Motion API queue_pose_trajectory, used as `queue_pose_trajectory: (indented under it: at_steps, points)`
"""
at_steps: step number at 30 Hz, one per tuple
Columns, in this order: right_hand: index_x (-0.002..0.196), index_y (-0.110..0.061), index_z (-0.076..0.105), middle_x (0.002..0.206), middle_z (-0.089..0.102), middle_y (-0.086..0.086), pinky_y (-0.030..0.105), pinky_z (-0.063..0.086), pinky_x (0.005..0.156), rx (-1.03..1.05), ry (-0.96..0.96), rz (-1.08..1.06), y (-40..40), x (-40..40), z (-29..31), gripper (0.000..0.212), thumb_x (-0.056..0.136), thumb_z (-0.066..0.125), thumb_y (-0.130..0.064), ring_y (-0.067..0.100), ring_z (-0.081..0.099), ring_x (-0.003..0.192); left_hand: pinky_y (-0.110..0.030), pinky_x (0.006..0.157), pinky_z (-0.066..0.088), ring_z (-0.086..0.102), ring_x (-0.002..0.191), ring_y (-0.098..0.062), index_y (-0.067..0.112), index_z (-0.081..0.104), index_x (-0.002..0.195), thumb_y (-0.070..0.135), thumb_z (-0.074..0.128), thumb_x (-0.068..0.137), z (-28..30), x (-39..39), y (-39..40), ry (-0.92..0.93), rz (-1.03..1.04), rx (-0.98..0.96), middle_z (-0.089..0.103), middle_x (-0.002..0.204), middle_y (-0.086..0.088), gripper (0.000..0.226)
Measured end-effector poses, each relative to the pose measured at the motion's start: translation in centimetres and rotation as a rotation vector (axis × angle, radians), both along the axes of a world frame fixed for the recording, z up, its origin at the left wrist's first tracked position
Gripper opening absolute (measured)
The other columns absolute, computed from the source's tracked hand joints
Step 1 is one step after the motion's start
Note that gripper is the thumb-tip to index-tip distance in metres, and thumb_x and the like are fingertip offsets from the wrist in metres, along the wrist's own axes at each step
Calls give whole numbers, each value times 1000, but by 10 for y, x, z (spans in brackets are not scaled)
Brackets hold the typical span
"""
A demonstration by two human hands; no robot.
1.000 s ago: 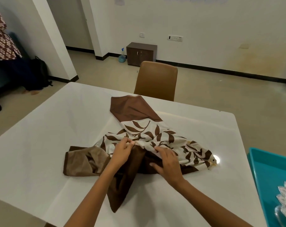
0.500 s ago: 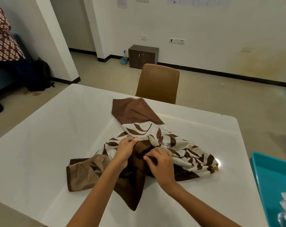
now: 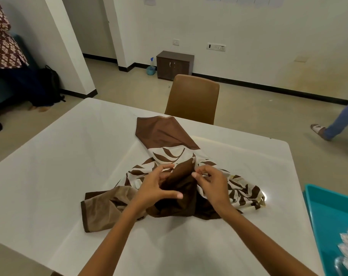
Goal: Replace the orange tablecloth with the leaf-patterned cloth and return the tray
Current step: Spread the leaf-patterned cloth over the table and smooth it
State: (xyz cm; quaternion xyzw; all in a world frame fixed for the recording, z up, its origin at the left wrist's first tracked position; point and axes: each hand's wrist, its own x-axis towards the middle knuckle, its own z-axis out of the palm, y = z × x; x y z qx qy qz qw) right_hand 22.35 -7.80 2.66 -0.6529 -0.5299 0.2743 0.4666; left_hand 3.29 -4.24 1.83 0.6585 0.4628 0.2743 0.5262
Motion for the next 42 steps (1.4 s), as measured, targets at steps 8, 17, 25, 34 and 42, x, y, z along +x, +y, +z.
queue_pose_trajectory:
  at_steps: [8,17,25,34,42]
  points:
    - [103,-16,50,98,58,-2,26,49,78,-200,-124,120,23,29,37,13,97,47,-27,11,56,87,-19,76,55,67,78,-5,26,75,83,22,80,72,9,-5,14,-22,231,279,72,76,12,12]
    - [100,-15,67,100,68,2,32,56,77,-327,118,155,25,36,44,41,75,70,-47,16,64,92,-4,76,46,63,83,6,27,71,88,23,68,84,17,3,30,-35,397,368,70,84,15,6]
    - [82,-13,67,86,67,2,25,48,74,-256,-68,46,35,32,43,25,81,69,-38,15,62,83,-16,98,43,57,113,0,22,66,116,33,68,83,14,14,8,-24,334,605,64,119,10,34]
    - [84,-16,67,81,67,-1,13,47,69,-60,-106,-52,47,20,46,19,78,75,-33,9,63,76,-16,90,49,68,96,-11,10,69,110,19,75,77,-14,31,-18,219,70,843,71,105,-3,34]
    - [116,-25,59,120,60,-7,24,47,92,87,-356,229,9,20,29,42,82,63,-48,8,53,109,-11,73,48,67,80,-3,14,76,89,13,72,81,23,23,0,-119,306,427,72,80,11,9]
